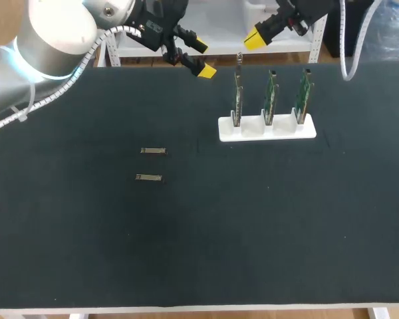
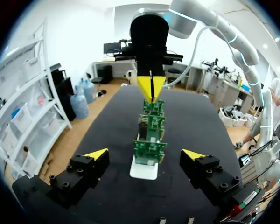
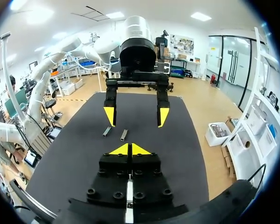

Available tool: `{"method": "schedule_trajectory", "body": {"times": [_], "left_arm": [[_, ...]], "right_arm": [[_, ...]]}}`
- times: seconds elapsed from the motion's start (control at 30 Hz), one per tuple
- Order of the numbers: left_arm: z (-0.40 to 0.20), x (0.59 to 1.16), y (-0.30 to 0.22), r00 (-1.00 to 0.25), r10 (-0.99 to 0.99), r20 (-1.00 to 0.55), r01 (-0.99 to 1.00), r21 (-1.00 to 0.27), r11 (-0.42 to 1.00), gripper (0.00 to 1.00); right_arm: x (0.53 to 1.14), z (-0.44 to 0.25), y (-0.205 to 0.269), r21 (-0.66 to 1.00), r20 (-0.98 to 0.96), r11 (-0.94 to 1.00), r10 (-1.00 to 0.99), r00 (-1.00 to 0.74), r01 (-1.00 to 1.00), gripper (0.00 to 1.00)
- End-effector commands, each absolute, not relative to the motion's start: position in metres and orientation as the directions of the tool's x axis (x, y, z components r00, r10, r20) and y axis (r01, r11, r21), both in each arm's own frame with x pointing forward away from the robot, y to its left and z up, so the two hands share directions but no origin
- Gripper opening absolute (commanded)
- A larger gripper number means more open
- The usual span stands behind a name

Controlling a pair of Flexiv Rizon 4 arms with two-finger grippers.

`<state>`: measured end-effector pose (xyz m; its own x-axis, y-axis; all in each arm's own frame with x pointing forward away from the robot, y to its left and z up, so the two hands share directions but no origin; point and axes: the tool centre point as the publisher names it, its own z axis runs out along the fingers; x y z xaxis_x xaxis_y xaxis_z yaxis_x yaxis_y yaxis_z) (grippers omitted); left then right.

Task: Pick up the optical module with the left hand, and insert it into the network port with the right hand.

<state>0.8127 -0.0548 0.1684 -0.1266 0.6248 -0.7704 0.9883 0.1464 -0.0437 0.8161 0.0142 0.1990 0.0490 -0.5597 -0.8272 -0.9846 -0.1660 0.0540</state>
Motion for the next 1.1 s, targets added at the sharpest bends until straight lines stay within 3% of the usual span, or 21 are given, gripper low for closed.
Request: {"method": "schedule_trajectory", "body": {"times": [0.03,1.1], "left_arm": [[0.169,0.812,-0.055,-0.127,0.626,-0.769,0.988,-0.043,0.148,1.00],[0.169,0.812,-0.055,-0.127,0.626,-0.769,0.988,-0.043,0.148,1.00]], "right_arm": [[0.825,0.200,0.017,0.068,-0.827,-0.189,-0.560,0.051,-0.980,0.00],[0.830,0.183,0.031,0.102,-0.800,-0.209,-0.599,0.045,-0.973,0.00]]}}
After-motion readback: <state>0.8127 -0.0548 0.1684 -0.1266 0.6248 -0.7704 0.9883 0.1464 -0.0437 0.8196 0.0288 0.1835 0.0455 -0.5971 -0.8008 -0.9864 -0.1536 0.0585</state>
